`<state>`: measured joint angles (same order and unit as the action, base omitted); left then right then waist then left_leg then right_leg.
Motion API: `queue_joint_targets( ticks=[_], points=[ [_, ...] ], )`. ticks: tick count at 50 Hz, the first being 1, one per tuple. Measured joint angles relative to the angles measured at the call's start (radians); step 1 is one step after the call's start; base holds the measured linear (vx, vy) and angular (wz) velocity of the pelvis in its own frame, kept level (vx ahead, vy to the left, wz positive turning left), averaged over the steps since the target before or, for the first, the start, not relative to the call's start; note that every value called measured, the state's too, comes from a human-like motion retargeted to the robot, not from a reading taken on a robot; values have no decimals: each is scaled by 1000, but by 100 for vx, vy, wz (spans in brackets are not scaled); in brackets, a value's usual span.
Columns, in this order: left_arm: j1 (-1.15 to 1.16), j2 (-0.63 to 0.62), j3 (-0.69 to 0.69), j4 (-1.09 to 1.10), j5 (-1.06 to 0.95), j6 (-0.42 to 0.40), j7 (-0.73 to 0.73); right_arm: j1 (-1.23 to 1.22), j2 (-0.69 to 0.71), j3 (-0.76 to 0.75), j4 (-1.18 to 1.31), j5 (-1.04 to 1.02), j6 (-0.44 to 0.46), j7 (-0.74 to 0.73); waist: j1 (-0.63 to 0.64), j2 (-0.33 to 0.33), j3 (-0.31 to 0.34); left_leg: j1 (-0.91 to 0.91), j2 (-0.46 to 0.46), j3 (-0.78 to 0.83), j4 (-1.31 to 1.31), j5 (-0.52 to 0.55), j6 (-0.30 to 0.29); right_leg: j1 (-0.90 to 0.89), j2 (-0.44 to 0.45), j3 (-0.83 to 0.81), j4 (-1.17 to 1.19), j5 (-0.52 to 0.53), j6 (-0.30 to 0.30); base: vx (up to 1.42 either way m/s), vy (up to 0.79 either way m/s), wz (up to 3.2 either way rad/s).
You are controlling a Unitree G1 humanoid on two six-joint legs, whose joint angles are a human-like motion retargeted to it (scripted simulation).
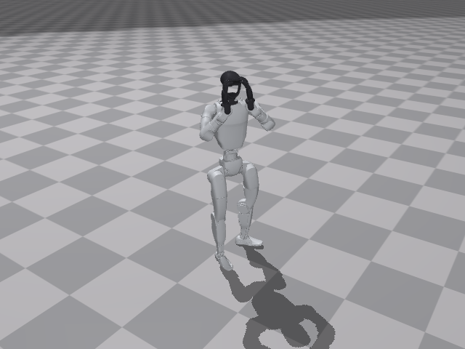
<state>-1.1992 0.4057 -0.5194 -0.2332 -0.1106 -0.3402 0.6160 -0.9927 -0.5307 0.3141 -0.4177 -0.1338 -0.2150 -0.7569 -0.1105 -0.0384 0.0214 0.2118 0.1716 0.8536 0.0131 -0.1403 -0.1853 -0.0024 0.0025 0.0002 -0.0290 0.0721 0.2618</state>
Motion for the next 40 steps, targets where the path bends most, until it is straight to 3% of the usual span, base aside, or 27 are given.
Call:
queue_joint_targets(
  ticks=[3, 5, 7, 11, 15, 18, 20, 27, 33, 37, 40],
  points=[
    [16, -19, -16, 6, -36, 9, -16, 9, 13, 9, 5, 53, 1, 33, 12, -6, 0, -6, 0, -20, 12, -17, 2, 3, -3, -5, 3, -3, 0, 0, 0, 0],
    [3, -57, -71, 17, -46, 20, -38, -25, 30, 90, 8, 41, 13, 86, 18, -11, -4, -9, 0, -33, 18, -23, 3, 5, -7, -9, 6, -6, 0, 0, 0, 0],
    [-13, -87, -103, 27, -24, 20, -20, -56, 44, 152, 14, -19, 24, 50, 22, -12, -8, -13, 0, -44, 21, -21, 2, 6, -9, -14, 9, -9, 0, 3, 2, 19],
    [8, -60, -27, 7, 25, 16, -37, -6, 37, 62, 10, -35, 5, 66, 25, -3, -8, -14, -1, -62, 17, -5, 3, 8, -15, -24, 18, -18, 0, 3, 5, 21],
    [29, -38, 25, 3, 3, 13, 19, 52, 30, -26, 7, 8, 1, -23, 30, 2, -12, -8, -7, -74, -1, 16, 2, 12, -22, -36, 26, -26, 0, 3, 6, 21],
    [3, -85, -67, 23, -39, 25, -20, -7, 52, 78, 3, -2, 16, 45, 32, 4, -20, -4, -14, -79, -14, 25, 3, 14, -28, -43, 30, -31, 0, 3, 6, 17],
    [-14, -103, -119, 30, -40, 16, -9, -41, 54, 142, 3, -65, 28, 14, 31, 8, -30, -5, -16, -83, -21, 29, 1, 13, -29, -49, 31, -33, 0, 0, 0, 0],
    [50, -27, -37, -41, -17, -9, 2, 79, 15, 1, -5, -34, -8, -24, 29, 13, -20, -3, -23, -95, -25, 23, -2, 20, -39, -62, 31, -38, 0, 0, 0, 0],
    [34, -132, -113, 8, -22, 2, -8, 42, 25, 137, -22, -87, 7, -2, 26, 7, -27, -6, -30, -100, -21, 14, -2, 20, -49, -66, 35, -43, 0, 0, 1, 1],
    [61, -73, -76, -18, -6, -14, -33, 114, -26, 46, -26, -55, -25, 35, 21, 15, -23, -7, -31, -99, -21, 12, -3, 17, -50, -65, 38, -43, 0, 0, 0, 0],
    [99, -39, -45, -38, -45, -27, 2, 168, -46, -25, -26, -18, -30, -60, 22, 16, -20, -6, -33, -95, -23, 13, -5, 15, -50, -63, 37, -41, 0, 0, 0, 0]
  ],
)
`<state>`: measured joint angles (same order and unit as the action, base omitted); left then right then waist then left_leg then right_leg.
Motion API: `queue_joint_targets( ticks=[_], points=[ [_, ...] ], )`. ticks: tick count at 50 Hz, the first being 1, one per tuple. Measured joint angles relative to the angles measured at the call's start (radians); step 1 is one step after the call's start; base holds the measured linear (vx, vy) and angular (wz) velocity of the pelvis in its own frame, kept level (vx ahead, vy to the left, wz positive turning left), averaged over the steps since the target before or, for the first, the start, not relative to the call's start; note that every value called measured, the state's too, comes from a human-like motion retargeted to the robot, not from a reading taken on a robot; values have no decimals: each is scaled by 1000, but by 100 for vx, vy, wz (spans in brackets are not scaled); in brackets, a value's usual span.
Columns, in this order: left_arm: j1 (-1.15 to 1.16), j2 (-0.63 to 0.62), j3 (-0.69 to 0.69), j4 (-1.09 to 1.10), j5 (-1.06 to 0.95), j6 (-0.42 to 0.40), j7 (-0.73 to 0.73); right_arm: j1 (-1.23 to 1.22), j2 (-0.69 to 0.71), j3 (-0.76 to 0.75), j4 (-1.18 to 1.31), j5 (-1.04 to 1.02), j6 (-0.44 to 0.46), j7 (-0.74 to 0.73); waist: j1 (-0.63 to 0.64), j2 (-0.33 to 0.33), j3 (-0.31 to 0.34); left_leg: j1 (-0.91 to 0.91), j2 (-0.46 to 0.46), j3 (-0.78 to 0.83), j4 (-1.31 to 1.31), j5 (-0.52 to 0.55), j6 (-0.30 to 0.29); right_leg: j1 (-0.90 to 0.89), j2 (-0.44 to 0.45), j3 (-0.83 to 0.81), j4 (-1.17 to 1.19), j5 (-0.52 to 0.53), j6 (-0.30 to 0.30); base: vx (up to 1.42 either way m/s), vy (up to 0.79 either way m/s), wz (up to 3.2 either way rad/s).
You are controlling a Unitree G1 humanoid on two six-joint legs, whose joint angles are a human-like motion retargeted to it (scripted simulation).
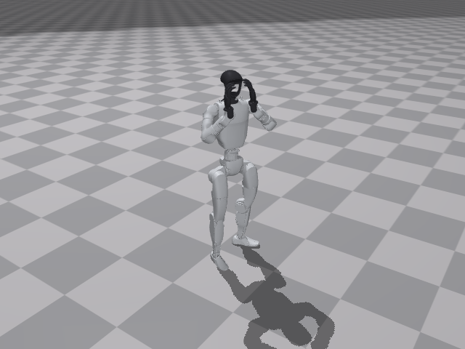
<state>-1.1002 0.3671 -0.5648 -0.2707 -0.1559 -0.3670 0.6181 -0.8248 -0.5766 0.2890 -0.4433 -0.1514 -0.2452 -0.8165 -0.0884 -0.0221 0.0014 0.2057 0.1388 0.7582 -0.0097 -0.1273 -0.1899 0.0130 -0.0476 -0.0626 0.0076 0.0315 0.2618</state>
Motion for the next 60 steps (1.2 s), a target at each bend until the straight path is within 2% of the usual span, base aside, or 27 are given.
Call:
queue_joint_targets(
  ticks=[4, 7, 10, 12, 15, 19, 23, 25, 27, 30, 32, 35, 38, 40, 45, 52, 57, 60],
  points=[
    [-25, -60, -76, 39, -45, 27, -49, -62, 27, 90, -18, -14, 19, 79, -3, 0, -7, 1, -2, 10, -2, -1, 0, -3, 1, 8, -4, 3, 0, 0, 0, 0],
    [-52, -63, -116, 64, -17, 25, -32, -99, 27, 149, -9, -48, 29, 77, -10, 5, -8, 1, -1, 18, -4, 0, 0, -6, 5, 15, -8, 6, 0, 0, 0, 0],
    [-24, 15, -78, 38, 14, 13, -63, -51, -4, 92, 0, 29, -9, 148, -19, 11, -3, 2, 1, 25, -3, 0, -2, -8, 9, 21, -10, 9, 0, 0, 0, 0],
    [11, 54, -42, 16, 3, -1, -44, -10, -24, 47, 5, 52, -18, 101, -22, 12, 1, 2, 2, 30, -3, 0, -4, -9, 11, 24, -11, 11, 0, 0, 0, 0],
    [28, 29, -28, 26, -13, 8, -29, 14, 8, 30, 11, 88, -17, 60, -27, 10, 0, 3, 2, 37, -3, 0, -4, -11, 12, 29, -13, 13, 0, 0, 0, 0],
    [-38, -65, -116, 105, -37, 38, -38, -57, 50, 141, 12, 61, 18, 131, -36, 9, -11, 4, 1, 43, -4, -1, -2, -14, 12, 36, -13, 12, 0, 0, 0, 0],
    [-47, 10, -107, 95, -22, 21, -61, -34, 10, 82, 17, 79, -6, 159, -45, 16, -5, 5, 1, 48, -4, 0, -2, -16, 15, 41, -13, 14, 0, 0, 0, 0],
    [-25, 54, -77, 74, -34, 8, -44, -2, -12, 22, 17, 98, -19, 102, -45, 16, -3, 6, 2, 50, -4, 1, -4, -15, 17, 41, -14, 15, 0, 0, 0, 0],
    [-17, 38, -70, 79, -61, 12, -37, -4, -2, 14, 15, 112, -14, 67, -44, 14, -4, 7, 2, 52, -4, 1, -4, -14, 17, 42, -16, 15, 0, 0, 0, 0],
    [-52, -38, -115, 127, -85, 31, -64, -74, 13, 120, 5, 88, 12, 143, -44, 8, -13, 8, 2, 54, -2, -2, -3, -12, 16, 44, -19, 14, 0, 0, 0, 0],
    [-73, -57, -142, 152, -67, 10, -32, -105, -7, 171, 11, 28, 20, 113, -42, 12, -29, 4, 5, 54, 1, -2, -5, -13, 18, 42, -21, 15, 0, 0, 0, 0],
    [-73, 5, -135, 127, -31, -12, -35, -81, -44, 133, 30, 62, -8, 106, -42, 22, -30, 1, 6, 53, 4, -3, -4, -14, 17, 41, -22, 15, 0, 0, 0, 0],
    [-51, 77, -96, 79, -38, -18, -4, -32, -66, 38, 51, 133, -32, 22, -44, 24, -14, 4, 3, 52, 3, -3, -7, -9, 14, 40, -23, 14, 0, 0, 0, 0],
    [-57, 61, -91, 83, -41, -5, 10, -27, -51, 19, 61, 159, -29, -5, -43, 22, -15, 6, 1, 51, 4, -4, -7, -6, 11, 39, -24, 13, 0, 0, 0, 0],
    [-156, -82, -160, 197, -31, 38, 13, -130, -6, 192, 61, 173, 6, 141, -46, 26, -42, 5, -2, 50, 8, -10, -3, -5, 4, 38, -25, 10, 0, 0, 0, 0],
    [-139, 84, -111, 131, -32, 0, 17, -75, -85, 55, 40, 263, -64, 70, -62, 42, -20, 13, -1, 62, 8, -8, -7, -2, 8, 48, -29, 13, 0, 0, 0, 0],
    [-186, -55, -178, 176, -124, 25, -3, -173, -61, 180, 45, 211, 3, 124, -71, 40, -41, 19, -1, 81, 11, -10, -3, -4, 11, 64, -30, 15, 0, 2, -1, -17],
    [-212, -35, -184, 192, -87, 16, 8, -198, -78, 174, 73, 171, 1, 110, -81, 46, -38, 24, -1, 96, 12, -10, 0, -7, 15, 80, -30, 17, 0, 2, -2, -29]
  ],
)
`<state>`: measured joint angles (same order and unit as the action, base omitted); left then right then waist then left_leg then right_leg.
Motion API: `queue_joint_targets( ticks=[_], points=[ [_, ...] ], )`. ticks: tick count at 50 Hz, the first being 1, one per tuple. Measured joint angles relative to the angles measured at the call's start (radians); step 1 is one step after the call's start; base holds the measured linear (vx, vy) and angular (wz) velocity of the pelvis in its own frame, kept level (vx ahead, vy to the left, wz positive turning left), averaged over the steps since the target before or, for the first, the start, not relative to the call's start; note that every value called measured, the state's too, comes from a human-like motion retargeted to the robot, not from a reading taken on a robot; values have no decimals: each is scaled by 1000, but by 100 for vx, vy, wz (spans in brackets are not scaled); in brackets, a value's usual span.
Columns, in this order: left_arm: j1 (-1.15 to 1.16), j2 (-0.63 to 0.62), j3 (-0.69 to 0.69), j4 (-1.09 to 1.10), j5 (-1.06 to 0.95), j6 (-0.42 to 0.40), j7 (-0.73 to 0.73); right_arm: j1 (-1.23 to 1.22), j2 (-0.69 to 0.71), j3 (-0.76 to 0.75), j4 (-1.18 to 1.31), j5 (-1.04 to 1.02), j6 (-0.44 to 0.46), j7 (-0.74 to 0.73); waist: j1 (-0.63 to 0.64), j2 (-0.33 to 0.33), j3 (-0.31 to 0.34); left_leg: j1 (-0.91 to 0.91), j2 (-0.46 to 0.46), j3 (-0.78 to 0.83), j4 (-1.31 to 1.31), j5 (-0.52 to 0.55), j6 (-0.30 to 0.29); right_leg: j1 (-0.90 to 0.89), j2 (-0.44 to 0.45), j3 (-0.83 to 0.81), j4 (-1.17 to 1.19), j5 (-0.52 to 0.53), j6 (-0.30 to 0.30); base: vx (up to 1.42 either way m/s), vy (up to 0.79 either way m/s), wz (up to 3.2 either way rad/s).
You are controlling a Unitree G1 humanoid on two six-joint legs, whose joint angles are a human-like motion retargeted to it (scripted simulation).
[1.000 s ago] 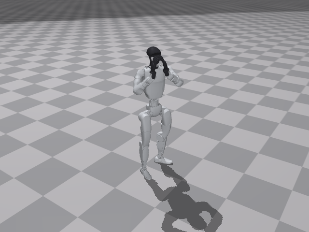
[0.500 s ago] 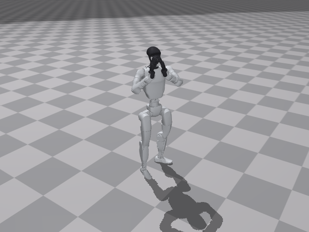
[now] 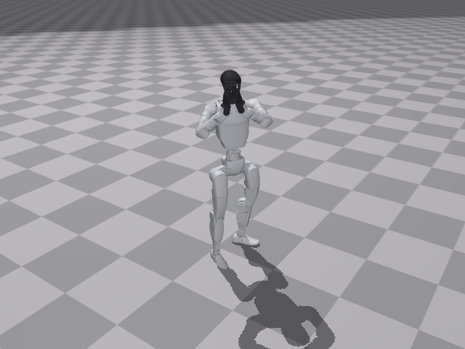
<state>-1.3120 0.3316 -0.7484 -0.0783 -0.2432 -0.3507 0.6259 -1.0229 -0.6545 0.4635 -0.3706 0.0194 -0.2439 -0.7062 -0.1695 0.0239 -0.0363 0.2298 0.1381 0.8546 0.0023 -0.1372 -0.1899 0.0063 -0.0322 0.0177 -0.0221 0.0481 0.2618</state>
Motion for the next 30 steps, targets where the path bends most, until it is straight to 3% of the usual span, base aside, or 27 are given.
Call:
queue_joint_targets(
  ticks=[5, 10, 12, 15, 18, 25, 30],
  points=[
    [54, 129, 65, -94, -10, -19, 7, 54, -69, -123, 35, 14, -14, -100, -11, -2, 18, 13, 6, 29, 3, 3, -2, 3, 12, 24, -7, 8, 0, 2, -4, -31],
    [-9, -9, 13, -52, -53, 15, 20, -40, -17, 41, -4, -61, 42, -22, -19, -15, 11, 25, 10, 59, 9, 3, 3, 7, 23, 50, -17, 15, 0, 2, -4, -31],
    [-38, -3, 0, -36, 1, 9, 45, -58, -17, 59, 0, -116, 49, -69, -23, -10, 11, 27, 14, 70, 11, 5, 5, 6, 29, 58, -20, 19, 0, 2, -6, -28],
    [-24, 85, 22, -77, 37, -4, 3, -10, -59, -27, 3, -93, 23, -35, -27, 0, 19, 32, 21, 83, 16, 8, 6, 6, 39, 69, -23, 24, 0, 1, -6, -24],
    [19, 144, 51, -135, 7, -27, 34, 56, -82, -119, 19, -49, 9, -144, -28, -4, 25, 36, 26, 94, 19, 10, 5, 8, 46, 78, -27, 30, 0, 1, -5, -20],
    [-60, -43, -21, 1, -29, -1, 53, -39, -12, 12, 13, -103, 65, -100, -36, -11, 1, 47, 31, 118, 20, 11, 13, 12, 58, 99, -37, 38, 0, 1, -2, -12],
    [-35, 125, 16, -31, 35, -12, 26, 41, -64, -118, 36, -13, 16, -127, -54, -2, 30, 55, 29, 133, 16, 15, 14, 13, 62, 113, -39, 40, 0, 1, -1, -7]
  ],
)
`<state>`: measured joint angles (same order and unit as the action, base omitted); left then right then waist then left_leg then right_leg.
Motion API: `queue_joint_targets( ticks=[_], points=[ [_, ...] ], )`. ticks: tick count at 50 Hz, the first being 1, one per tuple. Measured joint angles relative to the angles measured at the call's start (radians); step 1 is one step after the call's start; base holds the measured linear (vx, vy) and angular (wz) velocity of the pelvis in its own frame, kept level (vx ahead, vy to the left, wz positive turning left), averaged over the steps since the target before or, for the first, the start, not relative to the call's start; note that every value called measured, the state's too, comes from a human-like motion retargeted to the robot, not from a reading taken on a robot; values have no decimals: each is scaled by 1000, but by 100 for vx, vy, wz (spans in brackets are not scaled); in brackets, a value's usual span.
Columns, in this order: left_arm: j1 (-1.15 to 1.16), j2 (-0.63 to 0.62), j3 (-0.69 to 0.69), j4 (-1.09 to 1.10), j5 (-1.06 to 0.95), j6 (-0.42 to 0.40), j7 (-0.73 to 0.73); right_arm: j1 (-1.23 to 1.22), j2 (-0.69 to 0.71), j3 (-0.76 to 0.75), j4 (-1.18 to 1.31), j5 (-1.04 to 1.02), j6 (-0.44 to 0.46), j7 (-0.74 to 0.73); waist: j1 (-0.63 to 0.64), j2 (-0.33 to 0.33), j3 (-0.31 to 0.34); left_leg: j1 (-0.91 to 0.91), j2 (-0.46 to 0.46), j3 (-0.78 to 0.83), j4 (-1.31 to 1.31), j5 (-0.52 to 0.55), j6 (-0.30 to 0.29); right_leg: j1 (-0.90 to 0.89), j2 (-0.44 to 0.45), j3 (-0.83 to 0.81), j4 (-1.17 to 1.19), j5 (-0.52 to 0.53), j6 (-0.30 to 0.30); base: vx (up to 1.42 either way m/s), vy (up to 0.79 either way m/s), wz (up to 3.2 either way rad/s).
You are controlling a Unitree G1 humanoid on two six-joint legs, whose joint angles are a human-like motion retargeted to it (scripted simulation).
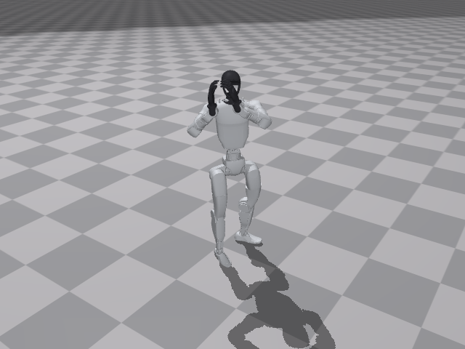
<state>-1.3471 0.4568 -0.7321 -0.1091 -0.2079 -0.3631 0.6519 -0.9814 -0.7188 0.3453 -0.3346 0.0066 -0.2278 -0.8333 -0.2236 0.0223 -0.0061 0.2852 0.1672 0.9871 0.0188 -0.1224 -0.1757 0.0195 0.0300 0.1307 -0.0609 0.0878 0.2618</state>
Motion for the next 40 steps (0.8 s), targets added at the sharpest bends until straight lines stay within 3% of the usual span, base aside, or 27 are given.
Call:
queue_joint_targets(
  ticks=[3, 8, 15, 20, 25, 28, 30, 32, 34, 40],
  points=[
    [35, 8, 10, -16, 19, 12, -6, 36, 44, -17, -4, 147, -51, 37, -7, -3, 6, 4, -1, 7, 2, -1, 3, 3, 0, 6, -2, 0, 0, 0, 0, 0],
    [-32, -48, -85, 65, 212, 36, 20, 0, 152, 134, -27, 291, -128, 174, -23, -7, 5, 3, 0, 11, 9, -2, 8, 3, -3, 9, -6, -1, 0, 0, 0, 0],
    [3, 208, -28, -51, 563, 51, 76, 149, 88, -13, 1, 532, -240, 231, -24, -17, 18, -11, 1, -10, 19, -3, 4, 1, -14, -17, -2, -3, 0, 0, 1, 9],
    [-73, 141, -171, 93, 573, 91, 37, 101, 143, 184, -82, 717, -226, 377, -8, -39, 18, -28, -9, -49, 23, -10, 15, -1, -39, -53, 9, -16, 0, -2, 6, 40],
    [-3, 204, -89, 26, 631, 47, 43, 118, 146, 114, -26, 649, -237, 364, 31, -72, 5, -60, -13, -112, 32, -16, 11, -7, -63, -107, 25, -29, 0, -3, 5, 64],
    [23, 292, -70, -38, 675, 86, 90, 145, 119, 91, 33, 693, -247, 300, 66, -90, 10, -82, -18, -156, 35, -19, 7, -7, -80, -145, 31, -35, 0, -3, 7, 79],
    [30, 318, -88, -30, 708, 42, 38, 147, 119, 116, 7, 746, -294, 448, 85, -103, 11, -98, -20, -192, 40, -24, 5, -6, -91, -176, 40, -45, 0, -3, 8, 92],
    [13, 313, -127, 24, 715, 90, -9, 122, 107, 159, 17, 670, -184, 455, 113, -118, 8, -113, -29, -229, 38, -25, 8, -5, -107, -209, 46, -52, 0, -3, 10, 99],
    [-2, 292, -160, 69, 682, 100, 1, 124, 175, 223, -63, 873, -220, 465, 137, -133, 14, -128, -39, -271, 36, -26, 9, -2, -125, -245, 55, -63, 0, -3, 12, 107],
    [106, 315, -31, -26, 674, 103, 53, 160, 203, 132, 27, 854, -253, 394, 230, -173, 19, -166, -74, -402, 14, -21, -2, 16, -174, -365, 78, -93, 0, -1, 12, 117]
  ],
)
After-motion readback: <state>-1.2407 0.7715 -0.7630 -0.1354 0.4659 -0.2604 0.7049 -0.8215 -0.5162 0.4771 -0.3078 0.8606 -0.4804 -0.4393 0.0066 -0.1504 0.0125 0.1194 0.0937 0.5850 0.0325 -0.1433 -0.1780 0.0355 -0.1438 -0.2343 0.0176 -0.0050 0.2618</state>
